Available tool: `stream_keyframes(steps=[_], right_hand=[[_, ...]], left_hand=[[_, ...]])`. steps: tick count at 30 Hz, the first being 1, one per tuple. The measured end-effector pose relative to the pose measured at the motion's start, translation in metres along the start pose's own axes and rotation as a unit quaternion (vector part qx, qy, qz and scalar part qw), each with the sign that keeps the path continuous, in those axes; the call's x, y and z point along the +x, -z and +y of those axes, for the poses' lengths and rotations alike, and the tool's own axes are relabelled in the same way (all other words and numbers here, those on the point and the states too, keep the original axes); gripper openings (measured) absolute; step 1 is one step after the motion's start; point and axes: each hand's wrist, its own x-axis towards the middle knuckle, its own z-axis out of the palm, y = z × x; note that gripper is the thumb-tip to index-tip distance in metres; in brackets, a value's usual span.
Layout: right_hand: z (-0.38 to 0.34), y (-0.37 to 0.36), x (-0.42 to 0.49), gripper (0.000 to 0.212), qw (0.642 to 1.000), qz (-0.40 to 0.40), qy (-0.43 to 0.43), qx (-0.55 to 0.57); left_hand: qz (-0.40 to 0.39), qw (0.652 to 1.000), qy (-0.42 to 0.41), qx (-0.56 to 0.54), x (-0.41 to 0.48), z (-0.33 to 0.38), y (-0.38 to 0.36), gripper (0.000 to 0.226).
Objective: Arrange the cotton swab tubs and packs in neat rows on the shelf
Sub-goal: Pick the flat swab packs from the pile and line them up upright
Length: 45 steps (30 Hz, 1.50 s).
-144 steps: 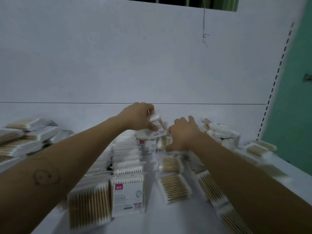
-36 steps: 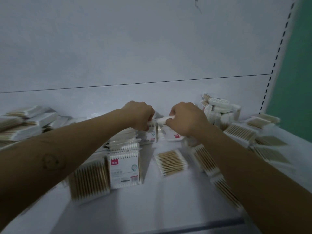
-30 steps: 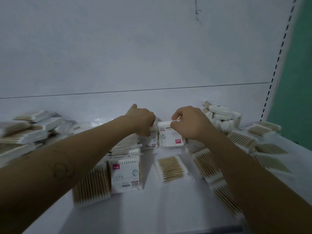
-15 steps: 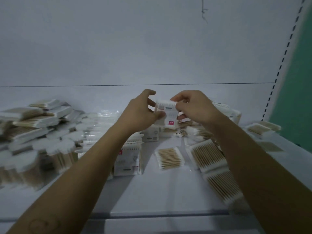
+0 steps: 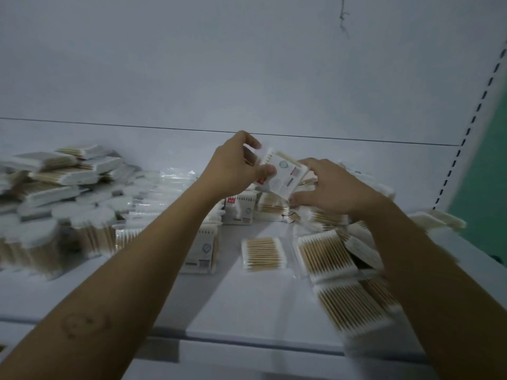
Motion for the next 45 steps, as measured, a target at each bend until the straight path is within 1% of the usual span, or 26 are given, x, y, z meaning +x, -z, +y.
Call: stream_keyframes(steps=[1, 2, 3, 4, 6, 9, 11, 14, 17, 19, 22, 24, 25, 26, 28, 30, 32, 33, 34, 35, 37, 39, 40, 42, 44, 45], right_hand=[[0.002, 0.001, 0.0, 0.078, 0.999, -0.012, 0.003, -0.043], [0.005, 0.0, 0.0, 0.081, 0.996, -0.011, 0.009, -0.083], [0.006, -0.001, -0.001, 0.08, 0.993, -0.001, 0.02, -0.119], [0.006, -0.003, -0.002, 0.075, 0.989, 0.015, 0.04, -0.142], [0.003, -0.013, -0.01, 0.063, 0.985, 0.029, 0.079, -0.152], [0.002, -0.024, -0.017, 0.046, 0.976, 0.011, 0.12, -0.18], [0.0, -0.027, -0.018, 0.037, 0.972, 0.0, 0.145, -0.184], [-0.008, -0.027, -0.017, 0.035, 0.966, -0.011, 0.19, -0.175], [-0.025, -0.029, -0.014, 0.039, 0.961, -0.08, 0.218, -0.149], [-0.032, -0.036, -0.013, 0.046, 0.958, -0.137, 0.22, -0.119], [-0.032, -0.049, -0.012, 0.068, 0.94, -0.215, 0.212, -0.162], [-0.03, -0.056, -0.01, 0.08, 0.932, -0.239, 0.2, -0.183], [-0.029, -0.06, -0.009, 0.08, 0.931, -0.239, 0.201, -0.187], [-0.028, -0.062, -0.008, 0.076, 0.932, -0.228, 0.204, -0.191], [-0.027, -0.062, -0.003, 0.055, 0.941, -0.178, 0.222, -0.183], [-0.025, -0.057, -0.002, 0.03, 0.957, -0.127, 0.23, -0.124], [-0.019, -0.055, -0.005, 0.016, 0.972, -0.086, 0.215, -0.03], [-0.015, -0.056, -0.007, 0.014, 0.977, -0.067, 0.202, 0.012], [-0.011, -0.056, -0.009, 0.017, 0.979, -0.055, 0.187, 0.054], [-0.008, -0.056, -0.01, 0.023, 0.979, -0.054, 0.171, 0.102], [-0.006, -0.054, -0.014, 0.027, 0.962, -0.053, 0.146, 0.222], [-0.006, -0.049, -0.018, 0.025, 0.939, -0.029, 0.125, 0.319], [-0.006, -0.047, -0.02, 0.025, 0.929, -0.02, 0.112, 0.351], [-0.004, -0.044, -0.023, 0.024, 0.917, -0.016, 0.099, 0.386], [-0.001, -0.043, -0.023, 0.021, 0.916, -0.019, 0.101, 0.387], [0.0, -0.042, -0.022, 0.021, 0.915, -0.02, 0.104, 0.388]], left_hand=[[-0.022, 0.998, -0.017, 0.057, 0.002, 0.002, 0.001, 0.039], [-0.05, 0.992, -0.033, 0.11, 0.004, 0.004, 0.003, 0.035], [-0.08, 0.983, -0.044, 0.157, 0.005, 0.005, 0.004, 0.033], [-0.107, 0.973, -0.049, 0.2, 0.007, 0.004, 0.005, 0.032], [-0.137, 0.949, -0.057, 0.277, 0.008, -0.001, 0.003, 0.033], [-0.157, 0.915, -0.072, 0.366, 0.009, -0.011, -0.005, 0.034], [-0.177, 0.883, -0.081, 0.428, 0.009, -0.019, -0.011, 0.035], [-0.179, 0.828, -0.105, 0.521, 0.015, -0.026, -0.017, 0.032], [-0.148, 0.784, -0.131, 0.588, 0.017, -0.026, -0.017, 0.034], [-0.135, 0.77, -0.141, 0.608, 0.015, -0.025, -0.02, 0.034], [-0.125, 0.778, -0.131, 0.602, 0.012, -0.029, -0.027, 0.031], [-0.123, 0.789, -0.107, 0.593, 0.009, -0.031, -0.028, 0.036], [-0.125, 0.797, -0.089, 0.584, 0.007, -0.032, -0.028, 0.042], [-0.126, 0.806, -0.076, 0.573, 0.004, -0.031, -0.026, 0.049], [-0.114, 0.832, -0.073, 0.538, -0.007, -0.025, -0.02, 0.059], [-0.093, 0.879, -0.074, 0.462, -0.023, -0.016, -0.011, 0.055], [-0.094, 0.938, -0.058, 0.33, -0.039, -0.011, -0.002, 0.042], [-0.1, 0.958, -0.051, 0.263, -0.046, -0.01, 0.001, 0.037], [-0.101, 0.97, -0.05, 0.215, -0.051, -0.01, 0.002, 0.034], [-0.094, 0.976, -0.051, 0.191, -0.055, -0.011, -0.001, 0.035], [-0.05, 0.986, -0.044, 0.154, -0.056, -0.016, -0.012, 0.044], [0.03, 0.991, -0.041, 0.12, -0.053, -0.017, -0.025, 0.054], [0.073, 0.988, -0.051, 0.126, -0.052, -0.019, -0.031, 0.057], [0.136, 0.963, -0.098, 0.209, -0.052, -0.02, -0.038, 0.057], [0.173, 0.928, -0.15, 0.293, -0.051, -0.022, -0.039, 0.053], [0.182, 0.916, -0.166, 0.315, -0.051, -0.022, -0.039, 0.05]])
